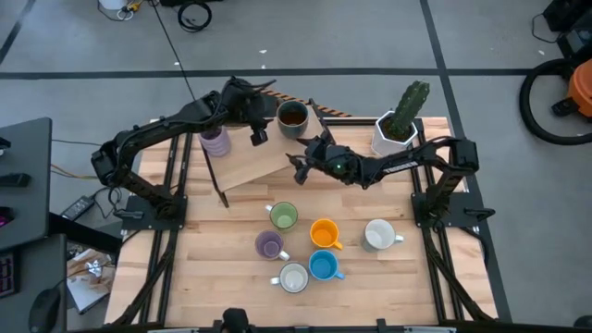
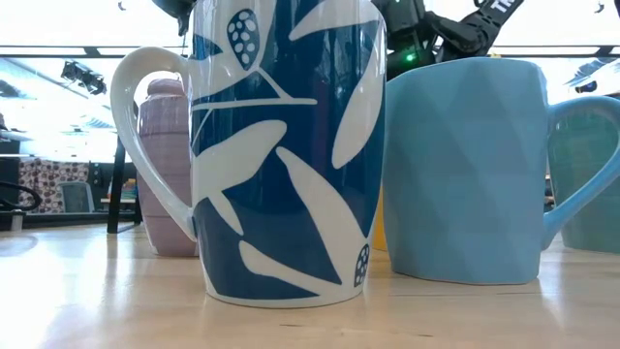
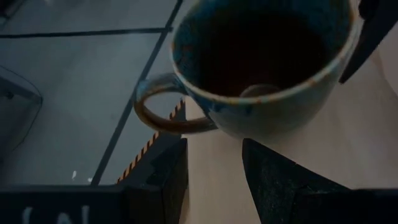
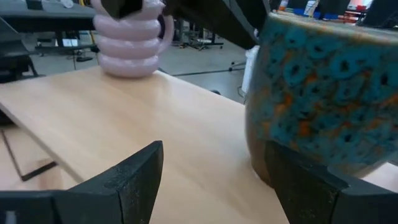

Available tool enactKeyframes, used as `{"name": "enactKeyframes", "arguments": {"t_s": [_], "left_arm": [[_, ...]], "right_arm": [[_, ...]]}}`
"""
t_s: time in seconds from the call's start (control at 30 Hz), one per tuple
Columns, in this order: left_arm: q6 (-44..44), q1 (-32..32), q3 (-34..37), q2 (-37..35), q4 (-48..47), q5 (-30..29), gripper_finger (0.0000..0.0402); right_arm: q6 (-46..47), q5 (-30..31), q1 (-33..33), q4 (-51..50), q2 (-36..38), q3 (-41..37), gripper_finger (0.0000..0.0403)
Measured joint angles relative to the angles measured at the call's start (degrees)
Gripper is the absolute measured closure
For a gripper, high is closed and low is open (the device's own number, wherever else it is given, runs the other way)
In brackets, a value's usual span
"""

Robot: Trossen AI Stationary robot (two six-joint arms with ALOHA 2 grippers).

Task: Place coffee mugs
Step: Put the green-brown patterned mug on the shelf

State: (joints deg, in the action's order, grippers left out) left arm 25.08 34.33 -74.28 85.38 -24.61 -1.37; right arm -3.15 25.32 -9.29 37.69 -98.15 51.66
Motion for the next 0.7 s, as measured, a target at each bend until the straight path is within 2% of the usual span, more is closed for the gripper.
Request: {"name": "enactKeyframes", "arguments": {"t_s": [0.33,0.7], "left_arm": [[1.1,0.0,0.0,0.0,6.0,-0.1,0.0242],[1.4,0.0,0.0,0.0,6.8,-0.1,0.0242]], "right_arm": [[-1.1,-4.5,-3.0,0.2,0.0,0.0,0.0118],[-1.6,-6.2,-5.1,0.4,0.0,0.0,0.0118]]}}
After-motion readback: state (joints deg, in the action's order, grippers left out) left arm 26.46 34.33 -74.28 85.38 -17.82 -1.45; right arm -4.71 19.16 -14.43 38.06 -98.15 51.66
